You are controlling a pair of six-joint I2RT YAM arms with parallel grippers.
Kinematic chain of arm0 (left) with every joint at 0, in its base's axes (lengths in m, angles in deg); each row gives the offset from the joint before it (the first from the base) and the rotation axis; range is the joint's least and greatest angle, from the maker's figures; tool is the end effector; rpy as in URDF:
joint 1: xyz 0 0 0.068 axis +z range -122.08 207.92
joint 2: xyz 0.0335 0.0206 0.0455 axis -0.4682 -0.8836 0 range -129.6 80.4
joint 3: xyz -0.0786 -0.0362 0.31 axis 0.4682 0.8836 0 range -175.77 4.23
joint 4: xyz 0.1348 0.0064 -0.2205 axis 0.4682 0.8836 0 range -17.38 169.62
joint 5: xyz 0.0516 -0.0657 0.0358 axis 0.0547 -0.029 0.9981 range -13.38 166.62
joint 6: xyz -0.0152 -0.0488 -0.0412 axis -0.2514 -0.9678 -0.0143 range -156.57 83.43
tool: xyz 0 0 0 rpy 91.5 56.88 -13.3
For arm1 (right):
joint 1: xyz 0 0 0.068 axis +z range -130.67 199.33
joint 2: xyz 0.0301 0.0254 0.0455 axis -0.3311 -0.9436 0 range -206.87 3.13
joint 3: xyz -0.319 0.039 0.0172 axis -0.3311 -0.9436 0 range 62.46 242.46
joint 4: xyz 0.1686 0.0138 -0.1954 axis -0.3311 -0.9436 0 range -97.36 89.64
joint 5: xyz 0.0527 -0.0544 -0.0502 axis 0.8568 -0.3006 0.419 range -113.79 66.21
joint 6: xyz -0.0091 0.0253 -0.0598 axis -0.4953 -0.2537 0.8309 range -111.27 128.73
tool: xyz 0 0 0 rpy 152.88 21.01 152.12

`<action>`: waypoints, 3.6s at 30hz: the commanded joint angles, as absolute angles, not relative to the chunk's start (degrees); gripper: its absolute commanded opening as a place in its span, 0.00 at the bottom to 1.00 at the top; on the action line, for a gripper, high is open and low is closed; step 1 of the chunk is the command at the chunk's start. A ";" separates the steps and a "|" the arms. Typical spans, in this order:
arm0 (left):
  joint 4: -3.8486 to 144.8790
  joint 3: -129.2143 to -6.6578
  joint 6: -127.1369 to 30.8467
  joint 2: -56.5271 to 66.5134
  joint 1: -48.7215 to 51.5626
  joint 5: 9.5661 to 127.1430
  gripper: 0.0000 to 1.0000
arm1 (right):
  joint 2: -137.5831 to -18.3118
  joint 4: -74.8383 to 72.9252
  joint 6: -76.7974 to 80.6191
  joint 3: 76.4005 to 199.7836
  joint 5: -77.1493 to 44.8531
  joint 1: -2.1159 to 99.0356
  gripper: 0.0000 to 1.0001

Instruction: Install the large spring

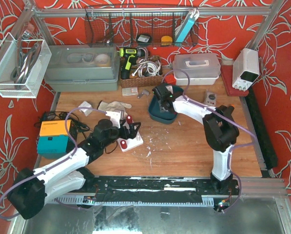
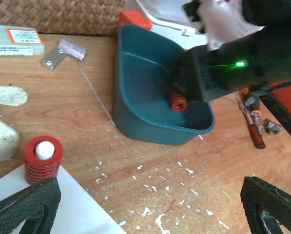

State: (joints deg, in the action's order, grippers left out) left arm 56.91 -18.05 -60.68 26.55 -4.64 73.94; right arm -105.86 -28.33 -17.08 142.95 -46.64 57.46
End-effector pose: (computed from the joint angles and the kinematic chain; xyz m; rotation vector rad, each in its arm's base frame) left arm 0.1611 -0.1058 0.2575 0.1743 1.9035 -0.7246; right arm 0.3510 0.2502 0.2468 -0.1143 2.4444 -0.0293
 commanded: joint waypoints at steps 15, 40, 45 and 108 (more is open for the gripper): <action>55.30 -17.06 -58.54 30.92 -7.60 77.43 1.00 | -123.30 -53.51 -36.88 162.31 -56.34 56.98 0.49; 56.71 -17.13 -57.21 32.04 -8.64 81.60 1.00 | -128.28 -49.48 -43.44 162.70 -48.54 55.58 0.49; 56.77 -17.34 -57.13 31.88 -8.77 81.69 1.00 | -128.24 -47.19 -44.05 161.46 -45.98 55.00 0.49; 74.24 -31.83 -70.51 30.96 -9.26 63.81 0.74 | -59.18 22.55 10.07 94.77 -18.77 74.20 0.10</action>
